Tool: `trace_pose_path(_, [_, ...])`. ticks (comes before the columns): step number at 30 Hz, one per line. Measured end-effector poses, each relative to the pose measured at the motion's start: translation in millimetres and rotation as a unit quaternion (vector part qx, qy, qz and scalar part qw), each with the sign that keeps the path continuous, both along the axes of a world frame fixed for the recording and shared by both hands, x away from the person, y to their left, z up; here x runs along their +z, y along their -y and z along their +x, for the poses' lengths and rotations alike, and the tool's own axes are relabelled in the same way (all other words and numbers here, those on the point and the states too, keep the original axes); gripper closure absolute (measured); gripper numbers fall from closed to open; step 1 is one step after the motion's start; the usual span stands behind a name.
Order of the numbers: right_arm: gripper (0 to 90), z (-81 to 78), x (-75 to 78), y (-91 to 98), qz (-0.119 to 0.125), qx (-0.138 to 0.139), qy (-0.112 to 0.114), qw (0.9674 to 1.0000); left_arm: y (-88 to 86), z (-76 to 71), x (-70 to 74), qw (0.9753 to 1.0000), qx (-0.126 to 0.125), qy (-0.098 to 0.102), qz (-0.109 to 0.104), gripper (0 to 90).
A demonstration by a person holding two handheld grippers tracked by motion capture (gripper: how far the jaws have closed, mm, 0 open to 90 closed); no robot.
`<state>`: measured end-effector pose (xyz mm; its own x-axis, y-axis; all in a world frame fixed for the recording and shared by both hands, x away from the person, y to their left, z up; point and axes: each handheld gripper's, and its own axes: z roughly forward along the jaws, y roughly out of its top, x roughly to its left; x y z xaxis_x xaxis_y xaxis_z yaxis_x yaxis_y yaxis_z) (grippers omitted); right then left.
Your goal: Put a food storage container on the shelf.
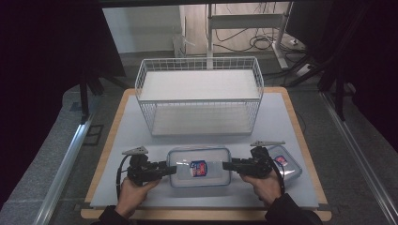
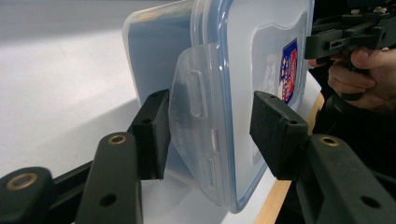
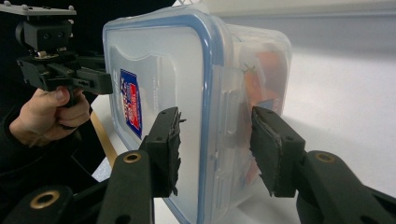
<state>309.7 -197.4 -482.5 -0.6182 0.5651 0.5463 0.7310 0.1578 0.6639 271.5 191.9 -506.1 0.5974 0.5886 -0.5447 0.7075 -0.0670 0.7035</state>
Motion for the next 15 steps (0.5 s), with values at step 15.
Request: trace_pose_path(15, [53.6, 6.6, 34.6, 8.3, 0.019, 0.001, 0.045, 0.9988, 2.3, 9.7, 42.1, 0.9984, -0.002, 0.054, -0.015, 50.7])
